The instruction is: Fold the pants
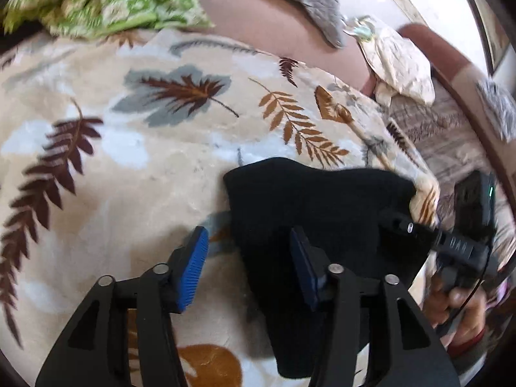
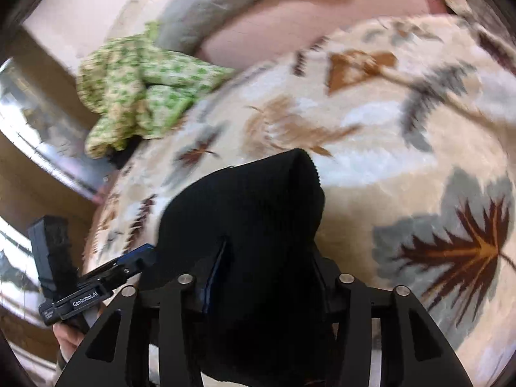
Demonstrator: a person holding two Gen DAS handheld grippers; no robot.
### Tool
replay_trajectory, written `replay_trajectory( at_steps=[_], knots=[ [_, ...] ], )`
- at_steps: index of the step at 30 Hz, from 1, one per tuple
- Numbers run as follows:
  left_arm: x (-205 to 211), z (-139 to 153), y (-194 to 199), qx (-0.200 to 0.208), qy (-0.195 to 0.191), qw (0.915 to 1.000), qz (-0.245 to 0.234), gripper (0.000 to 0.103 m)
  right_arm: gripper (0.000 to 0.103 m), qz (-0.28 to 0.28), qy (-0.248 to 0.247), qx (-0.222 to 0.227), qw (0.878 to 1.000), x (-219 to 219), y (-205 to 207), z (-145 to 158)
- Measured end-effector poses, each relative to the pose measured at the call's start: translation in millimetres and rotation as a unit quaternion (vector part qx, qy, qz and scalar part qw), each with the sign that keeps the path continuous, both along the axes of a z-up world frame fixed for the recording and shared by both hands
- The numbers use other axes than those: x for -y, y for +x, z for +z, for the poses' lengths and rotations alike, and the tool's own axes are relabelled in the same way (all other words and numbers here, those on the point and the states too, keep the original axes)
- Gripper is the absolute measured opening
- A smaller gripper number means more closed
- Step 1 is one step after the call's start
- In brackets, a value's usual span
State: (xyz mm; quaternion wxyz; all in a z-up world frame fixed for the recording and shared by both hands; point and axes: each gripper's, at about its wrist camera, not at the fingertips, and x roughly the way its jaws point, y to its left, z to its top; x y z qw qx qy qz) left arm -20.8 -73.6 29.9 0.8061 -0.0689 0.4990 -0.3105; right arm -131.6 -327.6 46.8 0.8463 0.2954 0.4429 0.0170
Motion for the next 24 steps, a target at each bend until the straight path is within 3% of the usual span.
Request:
replay_trajectory(
  at_steps=[4, 9, 12, 16, 19, 24],
  knots=[
    [-1.5, 6.2, -1.0, 0.016, 0.016, 0.9996, 0.017, 0.060, 0.053, -0.010, -0.038, 0.002, 0.999, -0.7, -14.5, 9.5],
    [-7.0, 21.7, -1.8, 0.052, 0.013, 0.9976, 0.044, 0.064, 0.053, -0.011, -0.080, 0.032, 0.996, -10.9, -27.9, 42.5],
    [-2.0, 24.4, -0.1, 0.049, -0.002, 0.9979, 0.043, 0.064, 0.053, -0.008, -0.101, 0.052, 0.994, -18.5, -27.2, 59.9],
    [14.5, 22.0, 1.3, 0.050, 0.008, 0.9979, 0.041, 0.064, 0.053, -0.036, -0.157, 0.060, 0.985, -19.5, -28.4, 77.3],
    [30.5, 17.3, -2.4, 0.049, 0.023, 0.9983, 0.024, 0.064, 0.053, -0.040, -0.141, 0.074, 0.986, -15.3, -26.8, 81.1],
    [46.1, 11.5, -7.6, 0.061, 0.049, 0.9968, 0.014, 0.065, 0.052, 0.038, -0.063, 0.074, 0.995, -28.8, 7.2, 57.7]
  ],
)
